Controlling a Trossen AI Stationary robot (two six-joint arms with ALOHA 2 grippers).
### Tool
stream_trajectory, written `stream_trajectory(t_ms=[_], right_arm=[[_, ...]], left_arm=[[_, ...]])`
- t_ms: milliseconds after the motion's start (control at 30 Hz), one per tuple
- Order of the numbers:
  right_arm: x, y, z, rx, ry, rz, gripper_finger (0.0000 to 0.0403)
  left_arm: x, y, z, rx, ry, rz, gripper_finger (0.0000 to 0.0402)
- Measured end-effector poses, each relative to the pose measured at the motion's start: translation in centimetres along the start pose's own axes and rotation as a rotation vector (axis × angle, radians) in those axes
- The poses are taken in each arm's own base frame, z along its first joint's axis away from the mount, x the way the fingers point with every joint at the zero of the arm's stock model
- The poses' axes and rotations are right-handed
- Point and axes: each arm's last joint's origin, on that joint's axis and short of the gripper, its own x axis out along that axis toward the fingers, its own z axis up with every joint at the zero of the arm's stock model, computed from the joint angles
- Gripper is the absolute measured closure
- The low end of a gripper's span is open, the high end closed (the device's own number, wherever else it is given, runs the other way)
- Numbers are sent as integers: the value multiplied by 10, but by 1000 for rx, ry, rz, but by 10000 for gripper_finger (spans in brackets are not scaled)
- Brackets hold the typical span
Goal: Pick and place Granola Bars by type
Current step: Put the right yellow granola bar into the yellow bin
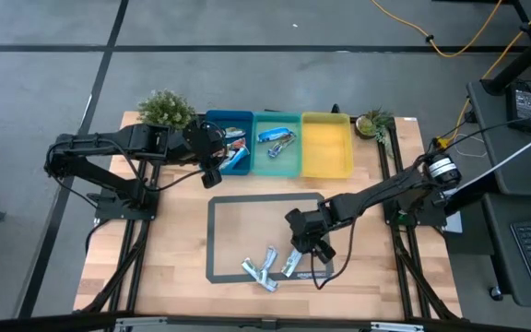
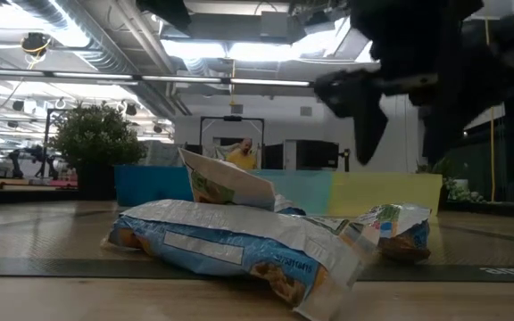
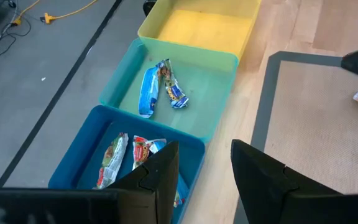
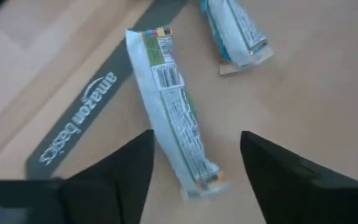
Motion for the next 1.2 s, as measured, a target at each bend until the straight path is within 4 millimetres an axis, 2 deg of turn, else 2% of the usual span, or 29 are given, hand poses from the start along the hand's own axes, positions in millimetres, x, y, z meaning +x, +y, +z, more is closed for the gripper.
stream_trajectory(t_ms=[100,267,667,1200], right_arm=[[11,-1,-2,7,19,3,151],[30,-3,-8,15,59,22,155],[52,-4,-15,30,110,52,186],[52,-4,-15,61,96,68,311]], left_arm=[[0,0,0,-1,-1,0,263],[0,0,0,-8,-1,-3,263],[0,0,0,-15,0,-4,263],[0,0,0,-19,0,-3,263]])
